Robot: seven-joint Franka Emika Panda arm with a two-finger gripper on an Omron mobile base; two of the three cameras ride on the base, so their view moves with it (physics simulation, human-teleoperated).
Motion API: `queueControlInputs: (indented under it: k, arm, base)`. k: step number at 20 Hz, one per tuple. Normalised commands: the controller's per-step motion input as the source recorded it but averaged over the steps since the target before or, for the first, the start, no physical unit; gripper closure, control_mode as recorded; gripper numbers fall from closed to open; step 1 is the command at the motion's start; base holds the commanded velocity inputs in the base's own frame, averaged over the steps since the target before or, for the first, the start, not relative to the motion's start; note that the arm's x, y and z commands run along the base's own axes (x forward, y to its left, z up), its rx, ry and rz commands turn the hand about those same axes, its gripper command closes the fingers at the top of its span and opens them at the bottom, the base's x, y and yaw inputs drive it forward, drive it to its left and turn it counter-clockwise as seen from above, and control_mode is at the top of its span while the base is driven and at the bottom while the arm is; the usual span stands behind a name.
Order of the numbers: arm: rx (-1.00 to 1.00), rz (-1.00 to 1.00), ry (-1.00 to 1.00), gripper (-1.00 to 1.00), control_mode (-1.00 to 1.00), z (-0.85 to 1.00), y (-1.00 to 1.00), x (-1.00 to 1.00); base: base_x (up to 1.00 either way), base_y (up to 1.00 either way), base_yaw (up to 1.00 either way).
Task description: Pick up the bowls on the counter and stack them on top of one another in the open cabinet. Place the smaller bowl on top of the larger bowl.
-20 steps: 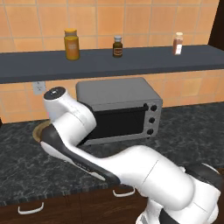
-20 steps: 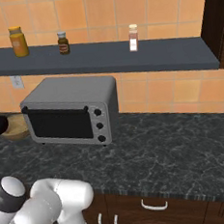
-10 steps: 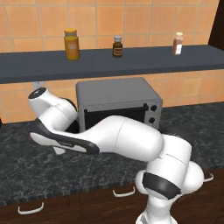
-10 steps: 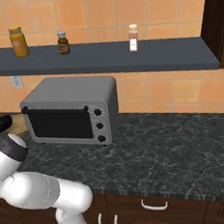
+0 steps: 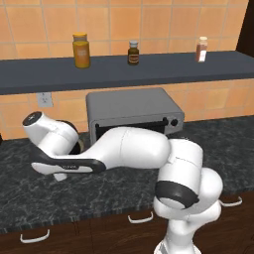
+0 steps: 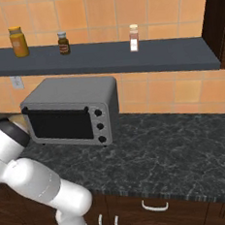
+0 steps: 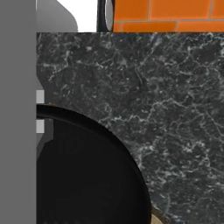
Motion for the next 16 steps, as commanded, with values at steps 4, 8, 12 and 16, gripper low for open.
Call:
queueControlInputs:
  k: [4,8,12,16]
  arm:
    - [0.0,0.04,-0.03,1.0,-1.0,0.03,0.05,0.3]
    - [0.0,0.0,0.0,1.0,-1.0,0.0,0.08,0.39]
    - [0.0,0.0,0.02,1.0,-1.0,-0.02,0.07,0.46]
    - [0.0,0.0,0.05,1.0,-1.0,-0.27,0.05,0.4]
  base:
    - [0.0,0.0,0.0]
    - [0.0,0.0,0.0]
    - [0.0,0.0,0.0]
    - [0.0,0.0,0.0]
